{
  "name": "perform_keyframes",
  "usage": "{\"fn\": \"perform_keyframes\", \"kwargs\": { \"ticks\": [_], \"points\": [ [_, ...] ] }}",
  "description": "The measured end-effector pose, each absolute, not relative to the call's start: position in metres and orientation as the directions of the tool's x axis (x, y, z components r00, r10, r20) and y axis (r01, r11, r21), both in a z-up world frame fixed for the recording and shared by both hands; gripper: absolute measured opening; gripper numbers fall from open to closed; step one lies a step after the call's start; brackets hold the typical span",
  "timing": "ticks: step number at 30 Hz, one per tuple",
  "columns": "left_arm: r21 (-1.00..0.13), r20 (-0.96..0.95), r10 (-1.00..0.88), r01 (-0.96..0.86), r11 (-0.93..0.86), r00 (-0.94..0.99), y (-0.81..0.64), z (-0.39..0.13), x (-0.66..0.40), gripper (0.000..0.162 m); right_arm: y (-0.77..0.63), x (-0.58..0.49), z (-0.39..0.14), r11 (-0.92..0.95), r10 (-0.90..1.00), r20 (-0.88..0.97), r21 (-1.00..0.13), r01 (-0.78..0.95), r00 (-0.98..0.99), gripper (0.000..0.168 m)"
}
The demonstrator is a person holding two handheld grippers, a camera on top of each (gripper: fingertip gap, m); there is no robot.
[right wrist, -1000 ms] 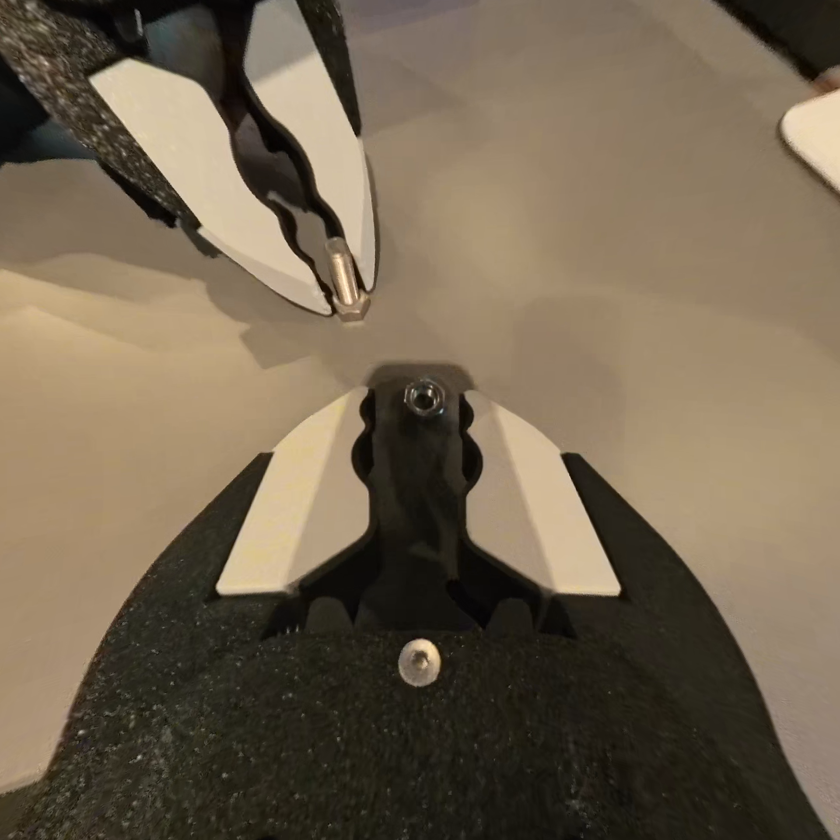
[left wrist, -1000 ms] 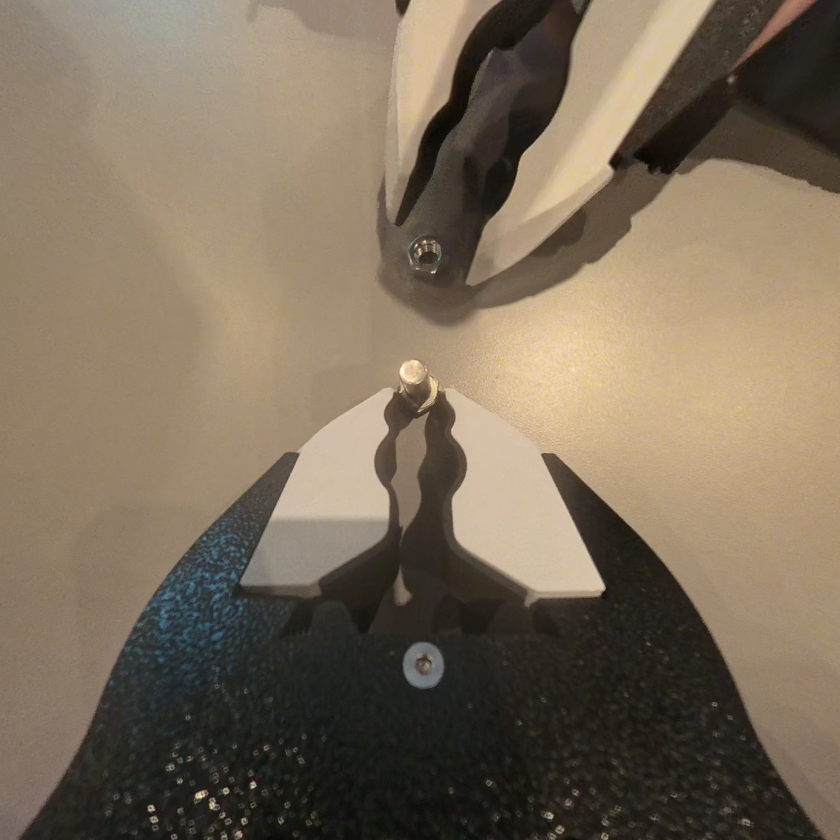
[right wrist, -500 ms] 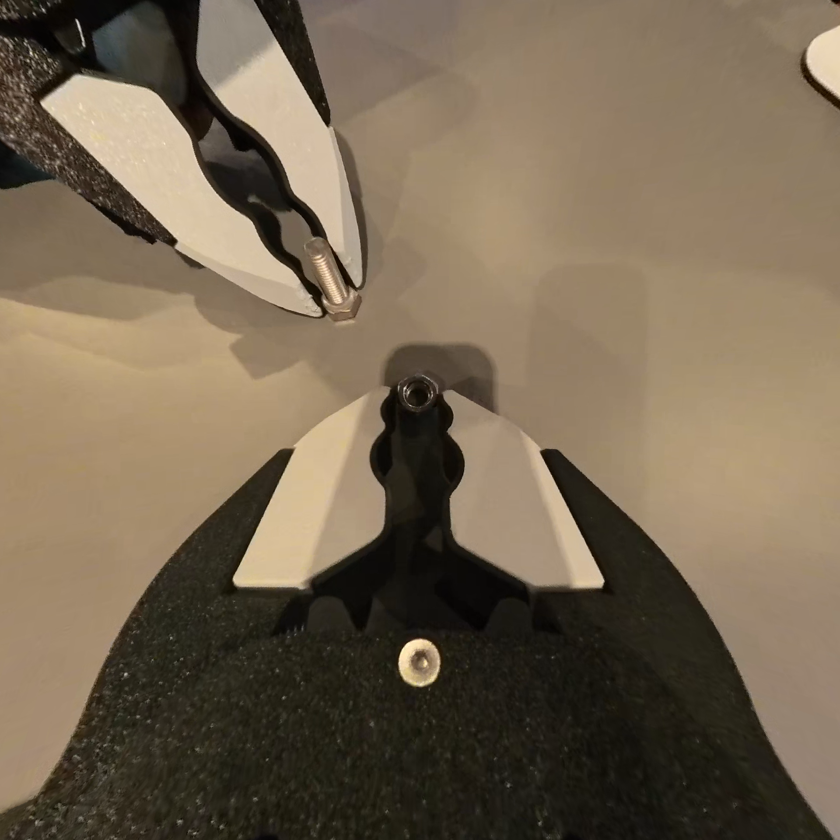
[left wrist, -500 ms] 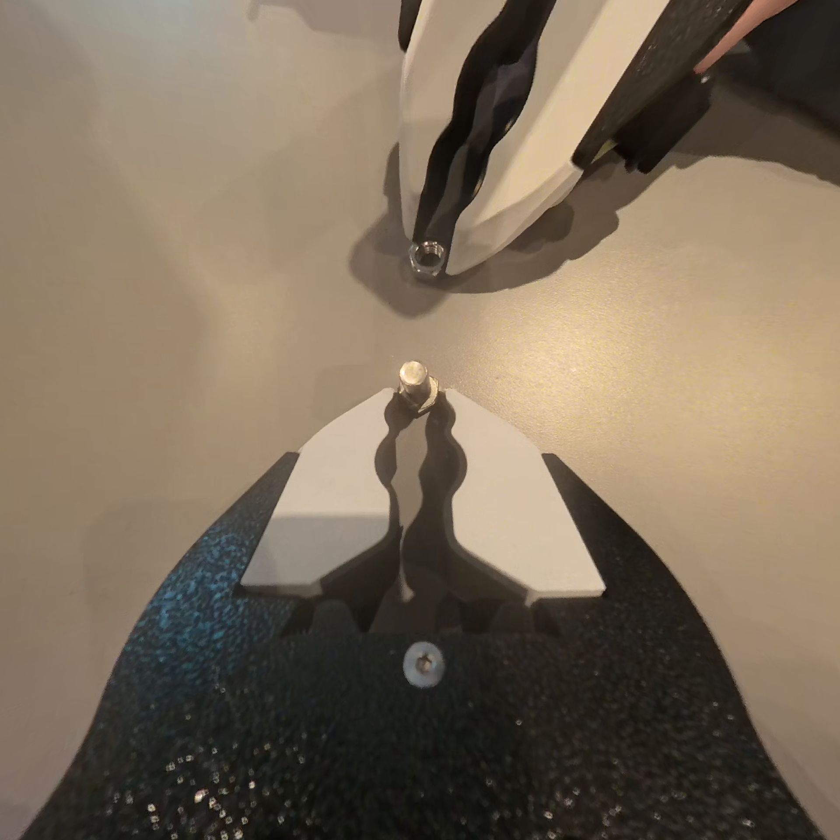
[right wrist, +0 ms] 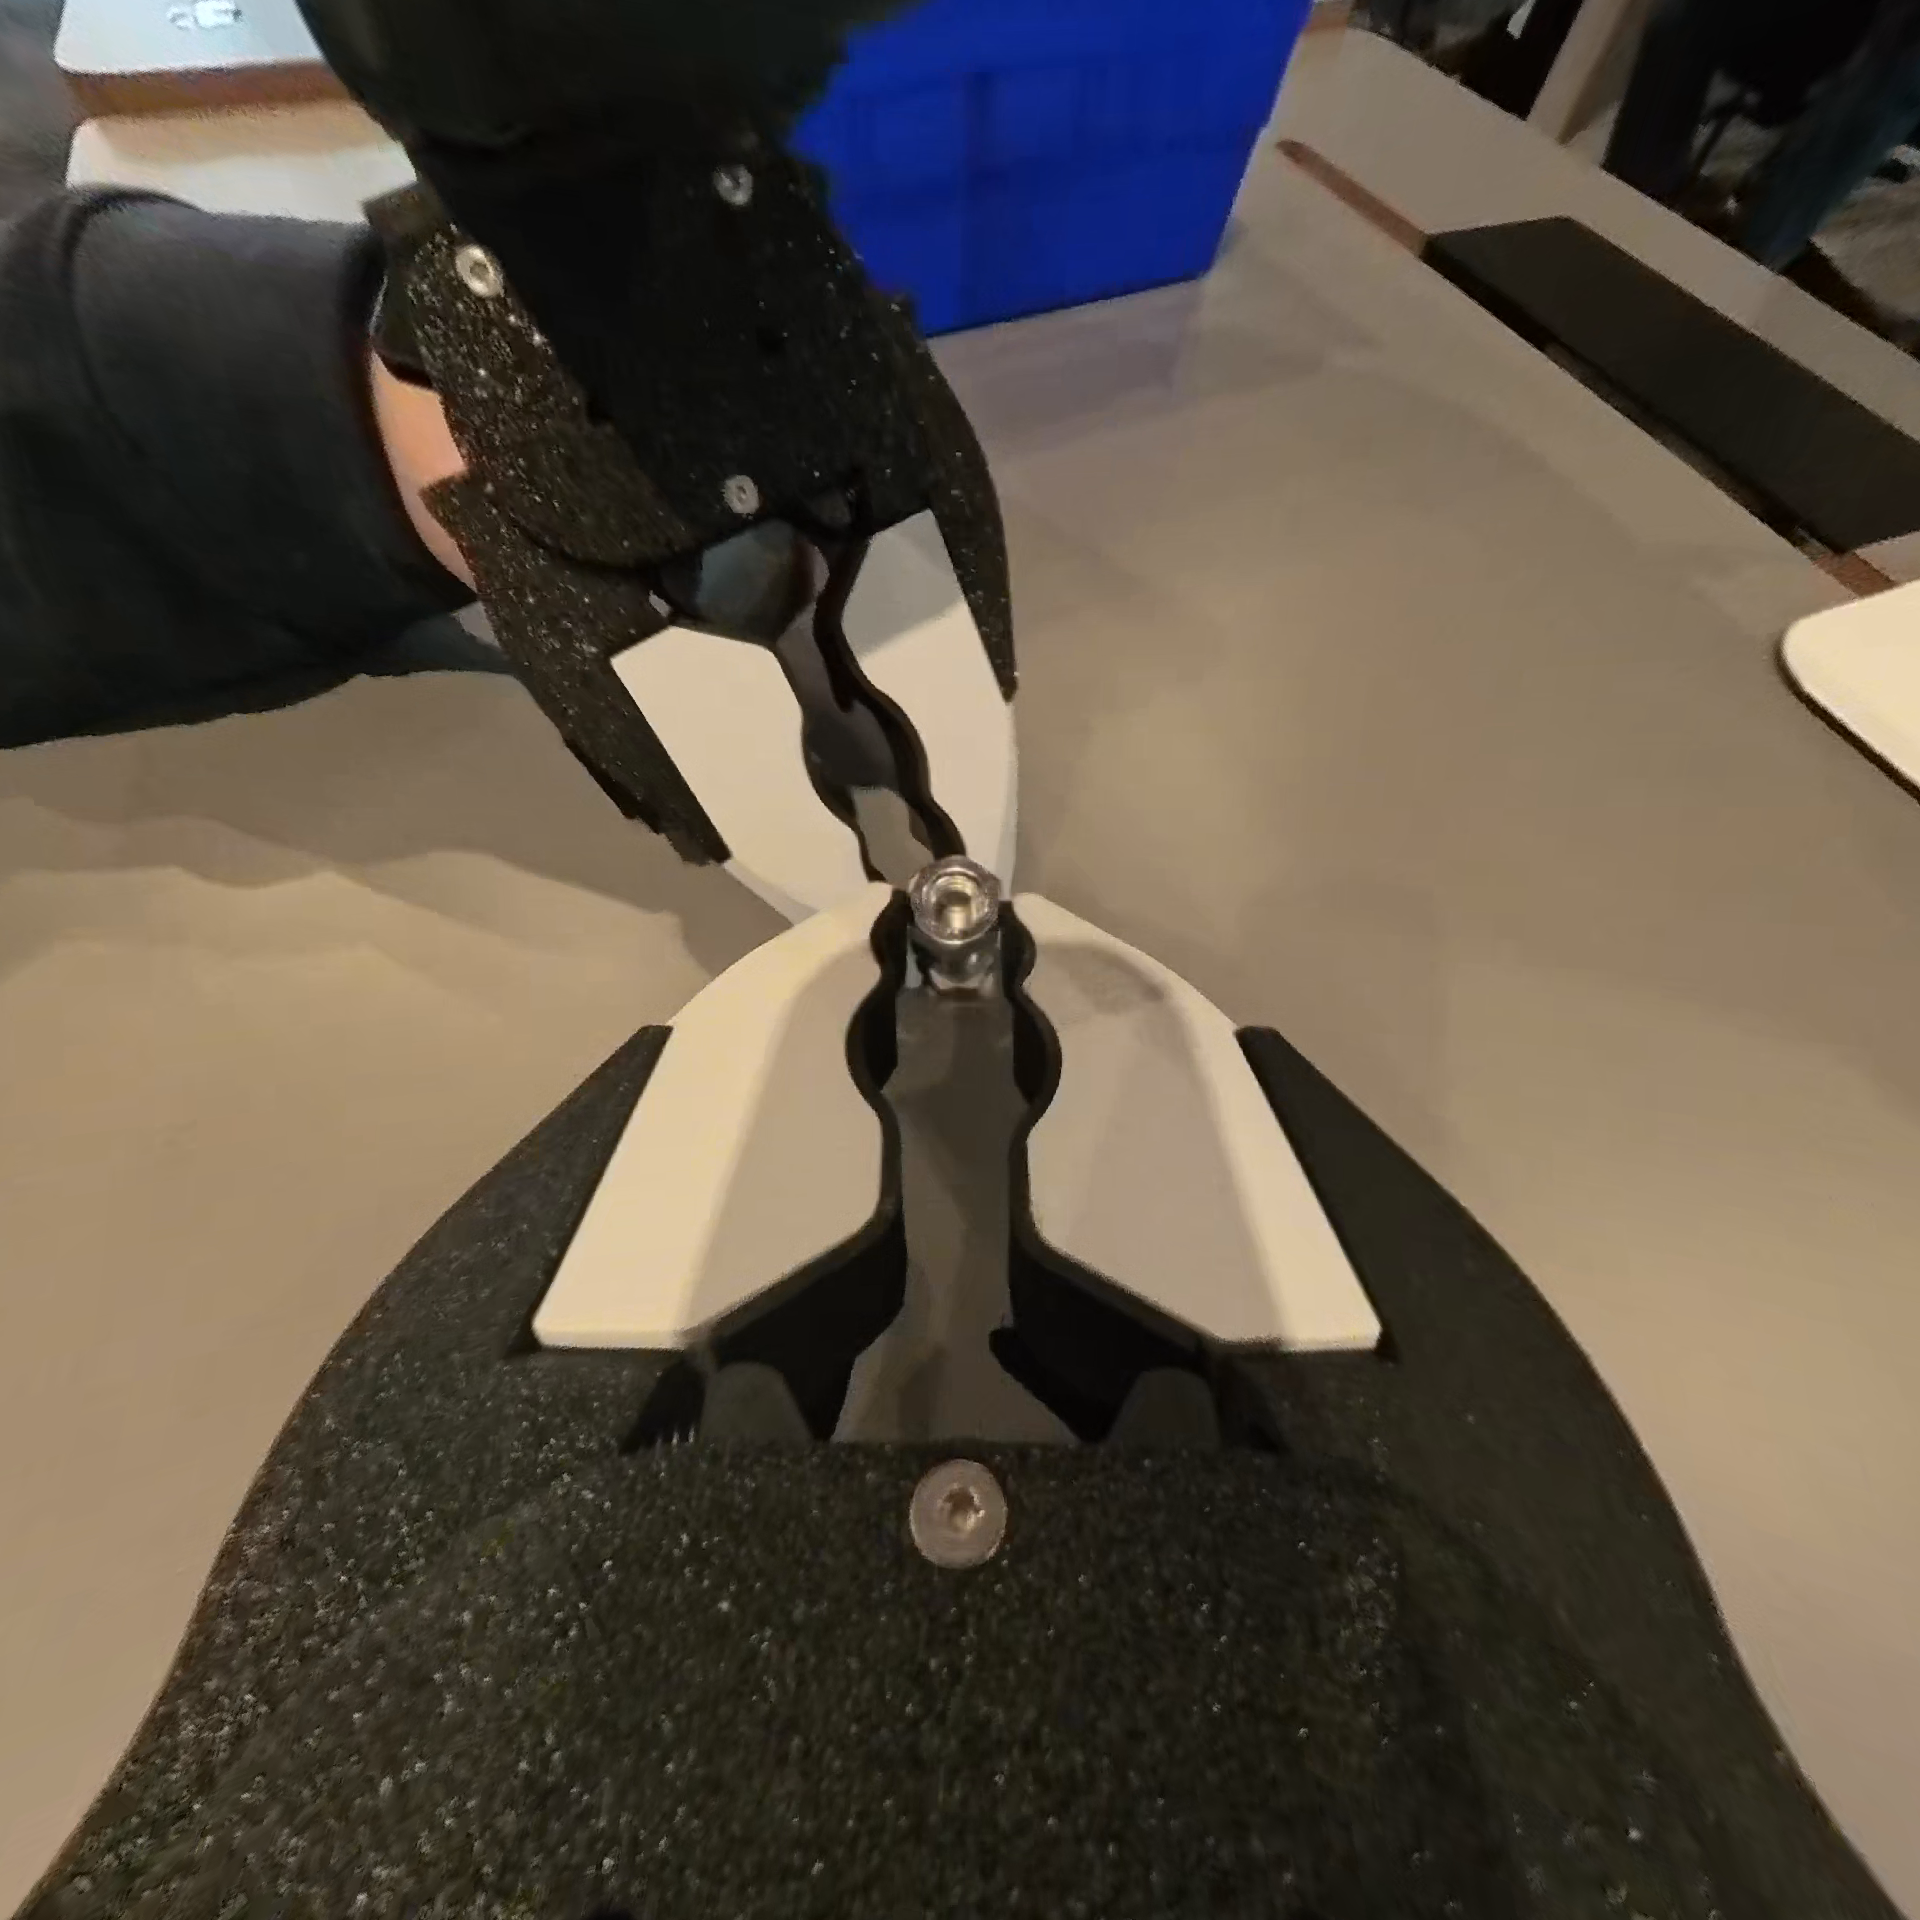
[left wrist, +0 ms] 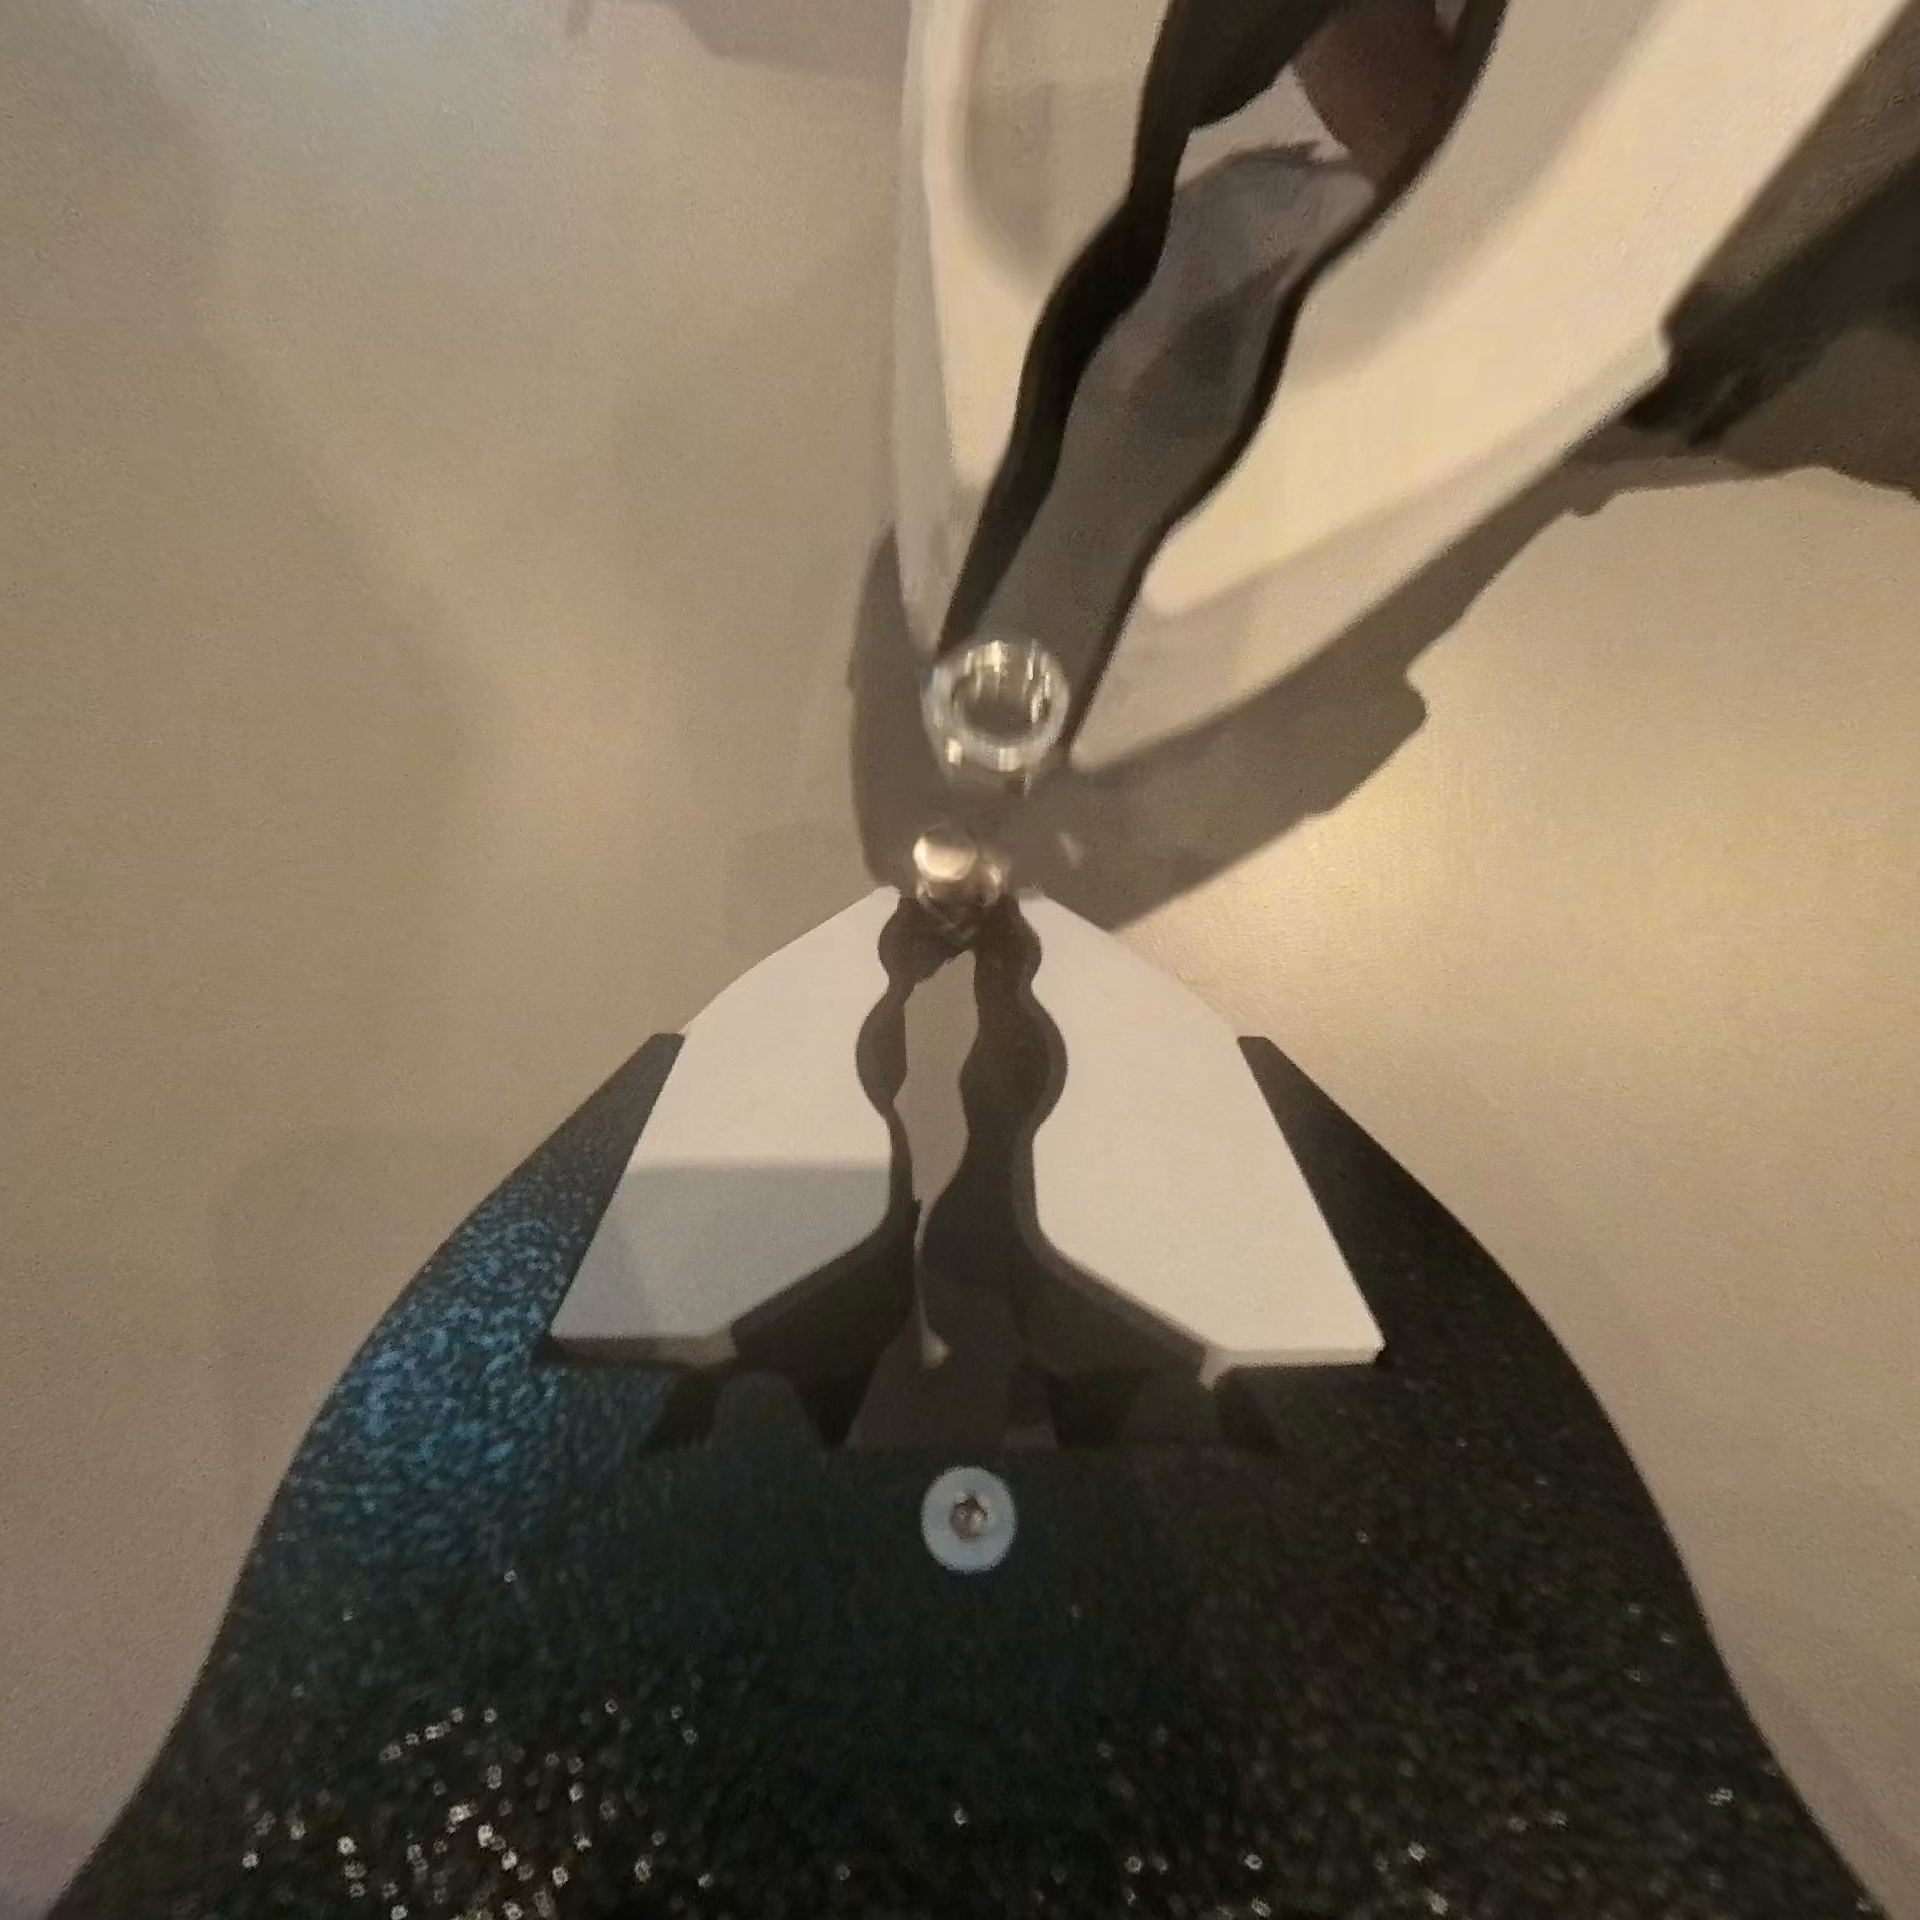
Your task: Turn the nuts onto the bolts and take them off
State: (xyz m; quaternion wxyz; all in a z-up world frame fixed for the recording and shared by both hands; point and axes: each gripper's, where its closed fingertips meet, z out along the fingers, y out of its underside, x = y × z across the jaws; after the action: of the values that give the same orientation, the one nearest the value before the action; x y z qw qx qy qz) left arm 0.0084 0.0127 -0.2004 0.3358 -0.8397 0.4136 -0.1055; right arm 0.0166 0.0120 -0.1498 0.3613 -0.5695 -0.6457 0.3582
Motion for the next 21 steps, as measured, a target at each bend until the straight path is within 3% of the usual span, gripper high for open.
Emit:
{"fn": "perform_keyframes", "kwargs": {
  "ticks": [12,21],
  "points": [
    [-0.649,-0.105,-0.766,-0.627,-0.430,0.634,0.013,-0.200,0.008,0.015,0.011,0.004,-0.163,0.160,0.986,0.152,-0.778,0.608,-0.065,0.017],
    [-0.651,-0.101,-0.766,-0.624,-0.432,0.635,0.013,-0.200,0.008,0.016,0.012,0.005,-0.163,0.144,0.989,0.140,-0.779,0.610,-0.054,0.017]
  ]
}}
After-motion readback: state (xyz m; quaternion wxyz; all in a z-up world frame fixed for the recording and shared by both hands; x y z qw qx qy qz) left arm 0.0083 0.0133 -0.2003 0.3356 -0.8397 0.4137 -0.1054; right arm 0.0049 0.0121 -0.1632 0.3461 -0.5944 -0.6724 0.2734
